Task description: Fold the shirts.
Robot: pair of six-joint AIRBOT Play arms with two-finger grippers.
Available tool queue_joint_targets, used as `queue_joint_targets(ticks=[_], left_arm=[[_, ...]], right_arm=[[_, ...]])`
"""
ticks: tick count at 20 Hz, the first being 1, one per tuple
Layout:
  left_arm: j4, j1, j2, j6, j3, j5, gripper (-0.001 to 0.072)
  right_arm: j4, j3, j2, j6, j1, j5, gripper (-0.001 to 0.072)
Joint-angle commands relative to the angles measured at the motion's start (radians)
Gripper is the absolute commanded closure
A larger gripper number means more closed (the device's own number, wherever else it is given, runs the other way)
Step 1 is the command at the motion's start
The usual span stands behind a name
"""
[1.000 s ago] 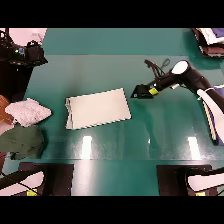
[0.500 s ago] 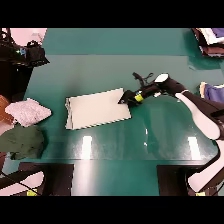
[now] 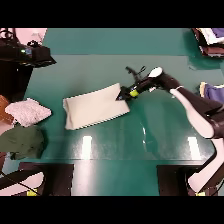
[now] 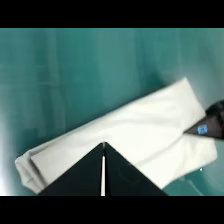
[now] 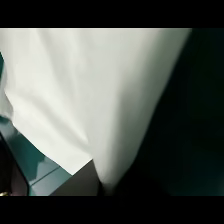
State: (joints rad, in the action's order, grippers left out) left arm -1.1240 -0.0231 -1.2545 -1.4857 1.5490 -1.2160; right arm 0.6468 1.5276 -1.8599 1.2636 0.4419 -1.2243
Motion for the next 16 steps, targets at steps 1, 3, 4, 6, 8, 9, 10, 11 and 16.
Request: queue_joint_targets(ticks=[1, 3, 4, 6, 8, 9, 10, 11, 16], left_arm=[[0.007, -0.111, 0.0, 0.001, 0.0, 0.017, 0.0677], [0.007, -0.187, 0.0, 0.001, 0.0, 0.064, 0.0677], [0.007, -0.222, 0.0, 0.0, 0.0, 0.095, 0.0678], [0.007, -0.288, 0.0, -0.001, 0.0, 0.148, 0.0677], [0.007, -0.344, 0.0, -0.002, 0.0, 0.203, 0.0677], [0.007, -0.371, 0.0, -0.002, 0.0, 0.234, 0.0677], [0.006, -0.392, 0.0, -0.002, 0.0, 0.259, 0.0677], [0.006, -0.409, 0.0, -0.002, 0.0, 0.283, 0.0677], [-0.002, -0.422, -0.004, -0.007, 0.0, 0.298, 0.0677]], right_arm=[[0.078, -0.074, 0.143, 0.005, -0.181, -0.002, 0.0698], [0.091, -0.124, 0.247, 0.005, -0.351, 0.0, 0.0698], [0.09, -0.141, 0.29, 0.005, -0.438, 0.006, 0.0698], [0.087, -0.165, 0.366, 0.005, -0.625, 0.048, 0.0697], [0.087, -0.158, 0.406, 0.004, -0.786, 0.094, 0.0697], [0.087, -0.147, 0.414, 0.004, -0.853, 0.108, 0.0697], [0.085, -0.127, 0.413, 0.004, -0.911, 0.12, 0.0697], [0.08, -0.107, 0.408, 0.004, -0.956, 0.13, 0.0697], [0.08, 0.042, 0.347, 0.005, -1.071, 0.143, 0.0697]])
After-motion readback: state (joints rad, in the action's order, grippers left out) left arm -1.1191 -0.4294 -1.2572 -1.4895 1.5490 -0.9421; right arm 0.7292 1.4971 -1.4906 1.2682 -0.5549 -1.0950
